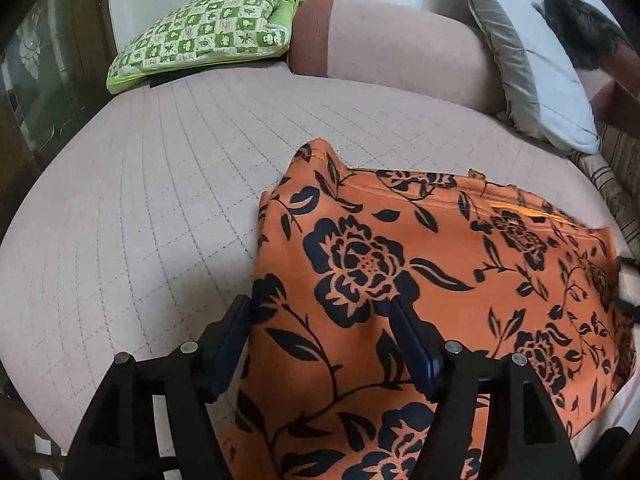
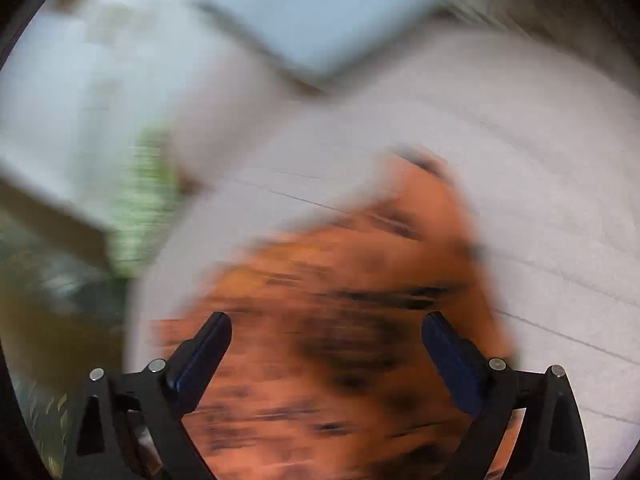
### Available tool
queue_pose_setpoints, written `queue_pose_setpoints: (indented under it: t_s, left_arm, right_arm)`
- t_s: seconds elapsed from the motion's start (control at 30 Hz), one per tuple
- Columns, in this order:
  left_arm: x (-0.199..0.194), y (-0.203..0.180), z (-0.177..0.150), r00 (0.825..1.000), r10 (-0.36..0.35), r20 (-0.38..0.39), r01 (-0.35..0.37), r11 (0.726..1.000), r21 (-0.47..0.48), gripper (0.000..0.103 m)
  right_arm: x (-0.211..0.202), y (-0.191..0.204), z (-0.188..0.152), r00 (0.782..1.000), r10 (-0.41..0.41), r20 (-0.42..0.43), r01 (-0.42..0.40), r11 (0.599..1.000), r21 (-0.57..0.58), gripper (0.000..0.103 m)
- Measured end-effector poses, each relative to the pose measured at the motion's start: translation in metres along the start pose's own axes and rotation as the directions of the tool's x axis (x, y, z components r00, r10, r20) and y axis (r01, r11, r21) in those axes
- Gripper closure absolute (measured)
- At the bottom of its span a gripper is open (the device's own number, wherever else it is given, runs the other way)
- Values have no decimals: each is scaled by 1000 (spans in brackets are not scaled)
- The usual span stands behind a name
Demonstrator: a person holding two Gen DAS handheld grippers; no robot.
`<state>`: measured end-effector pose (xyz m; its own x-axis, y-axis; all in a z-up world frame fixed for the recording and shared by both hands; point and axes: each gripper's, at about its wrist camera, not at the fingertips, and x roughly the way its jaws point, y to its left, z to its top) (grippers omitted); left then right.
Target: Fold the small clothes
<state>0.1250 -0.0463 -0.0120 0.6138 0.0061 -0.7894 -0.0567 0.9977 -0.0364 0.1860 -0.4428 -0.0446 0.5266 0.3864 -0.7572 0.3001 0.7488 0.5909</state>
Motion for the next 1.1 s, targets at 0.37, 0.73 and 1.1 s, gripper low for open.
queue_pose_setpoints:
  t_s: [0.37,0.73,1.1]
  left_arm:
    - [18,9,15,1000,-9,-12,9,998,-59,32]
    - [7,10,9,1000,-14,11,14,999,-38,32]
    - [-4,-1,3,998,-13,63,14,1000,-22,32]
  right_arm:
    - [-19,55,-33,999,-36,-4,34,976,-214,5]
    - [-75,58,-75,999,-6,49,16,982,-191,5]
    - [-134,-46,-141,995,25,98,-33,997,76,5]
